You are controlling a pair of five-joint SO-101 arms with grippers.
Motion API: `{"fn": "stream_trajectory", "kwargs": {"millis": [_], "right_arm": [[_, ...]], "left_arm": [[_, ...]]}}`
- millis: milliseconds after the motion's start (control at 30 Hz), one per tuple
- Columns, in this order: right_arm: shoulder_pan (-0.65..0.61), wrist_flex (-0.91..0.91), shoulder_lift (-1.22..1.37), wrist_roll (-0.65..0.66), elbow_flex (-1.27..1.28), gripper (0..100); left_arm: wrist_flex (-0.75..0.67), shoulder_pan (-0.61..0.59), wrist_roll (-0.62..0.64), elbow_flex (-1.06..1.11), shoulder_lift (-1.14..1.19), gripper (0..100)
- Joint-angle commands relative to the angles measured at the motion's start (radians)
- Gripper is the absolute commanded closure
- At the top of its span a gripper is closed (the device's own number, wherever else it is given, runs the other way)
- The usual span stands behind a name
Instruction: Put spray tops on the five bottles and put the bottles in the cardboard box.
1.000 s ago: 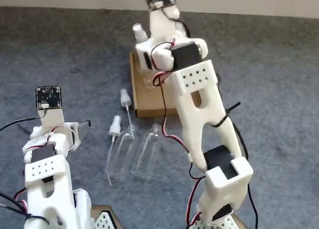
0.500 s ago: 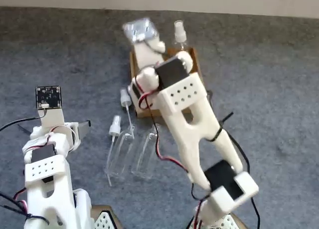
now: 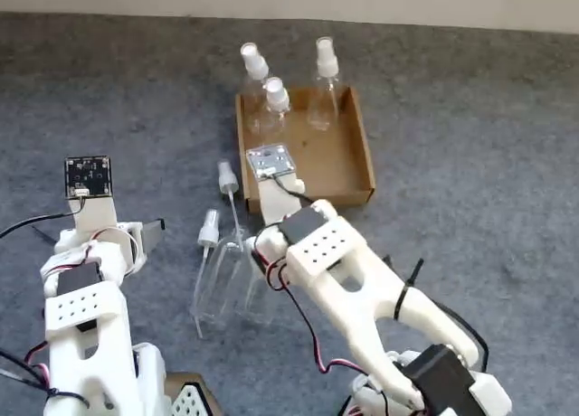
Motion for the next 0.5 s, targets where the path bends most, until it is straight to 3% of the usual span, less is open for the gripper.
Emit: {"fn": "stream_trajectory", "kwargs": {"millis": [0, 267, 467], "right_arm": [[-0.030, -0.036, 0.025, -0.015, 0.001, 71.2], [-0.025, -0.108, 0.151, -0.017, 0.012, 71.8], [0.082, -0.094, 0.151, -0.008, 0.053, 86.4]], "left_arm": [[-0.025, 0.002, 0.005, -0.004, 0.001, 68], [-0.025, 0.002, 0.005, -0.002, 0.001, 68], [-0.025, 0.002, 0.005, -0.002, 0.001, 68]]}}
